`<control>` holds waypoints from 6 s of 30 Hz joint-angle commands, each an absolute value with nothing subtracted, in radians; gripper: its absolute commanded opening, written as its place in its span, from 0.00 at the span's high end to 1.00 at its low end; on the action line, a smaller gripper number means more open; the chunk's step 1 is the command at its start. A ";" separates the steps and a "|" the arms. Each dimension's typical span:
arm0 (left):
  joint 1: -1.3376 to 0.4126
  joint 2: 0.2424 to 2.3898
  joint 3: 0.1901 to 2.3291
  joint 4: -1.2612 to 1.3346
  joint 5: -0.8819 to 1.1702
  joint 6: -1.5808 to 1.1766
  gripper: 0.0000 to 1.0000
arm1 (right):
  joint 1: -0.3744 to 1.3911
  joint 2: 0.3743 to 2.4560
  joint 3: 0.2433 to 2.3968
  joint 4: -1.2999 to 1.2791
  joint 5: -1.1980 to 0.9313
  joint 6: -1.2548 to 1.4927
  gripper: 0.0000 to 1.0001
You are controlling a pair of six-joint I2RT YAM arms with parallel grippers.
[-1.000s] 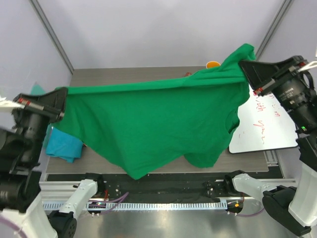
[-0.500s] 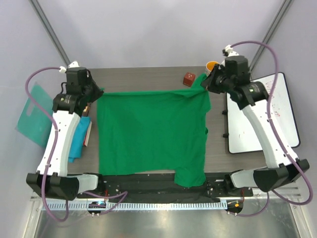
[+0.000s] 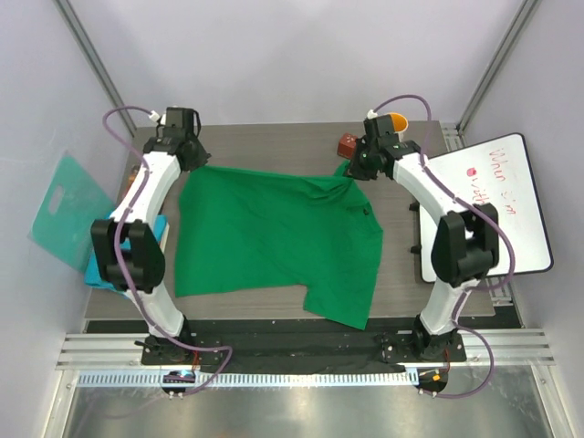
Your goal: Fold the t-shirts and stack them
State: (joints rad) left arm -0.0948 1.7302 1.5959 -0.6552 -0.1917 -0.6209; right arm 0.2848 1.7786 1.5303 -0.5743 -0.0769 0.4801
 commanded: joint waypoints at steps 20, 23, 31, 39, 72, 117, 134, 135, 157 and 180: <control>-0.084 2.267 2.128 -0.750 -0.239 -0.514 0.74 | 0.278 2.302 2.144 -0.650 -0.011 0.477 0.58; -0.084 2.252 2.112 -0.749 -0.256 -0.515 0.68 | 0.278 2.287 2.152 -0.649 -0.008 0.459 0.57; -0.084 2.068 1.889 -0.658 -0.261 -0.520 0.62 | 0.275 2.189 2.158 -0.641 -0.026 0.397 0.48; -0.084 1.913 1.737 -0.684 -0.259 -0.499 0.62 | 0.279 2.122 2.045 -0.626 -0.097 0.405 0.47; -0.083 1.747 1.529 -0.676 -0.201 -0.448 0.64 | 0.331 2.310 1.993 -0.529 -0.094 0.442 0.47; -0.084 1.825 1.577 -0.683 -0.147 -0.426 0.64 | 0.330 2.387 2.102 -0.454 -0.072 0.479 0.90; -0.020 2.216 1.986 -0.687 -0.213 -0.601 0.57 | 0.331 2.218 1.980 -0.475 -0.069 0.437 0.99; -0.018 2.265 2.020 -0.698 -0.203 -0.604 0.57 | 0.330 2.204 1.974 -0.480 -0.061 0.430 0.99; 0.051 2.464 2.263 -0.703 -0.144 -0.638 0.55 | 0.278 2.097 1.879 -0.610 0.018 0.388 0.99; 0.023 2.523 2.235 -0.672 -0.015 -0.644 0.57 | 0.276 2.140 1.924 -0.650 -0.046 0.400 0.99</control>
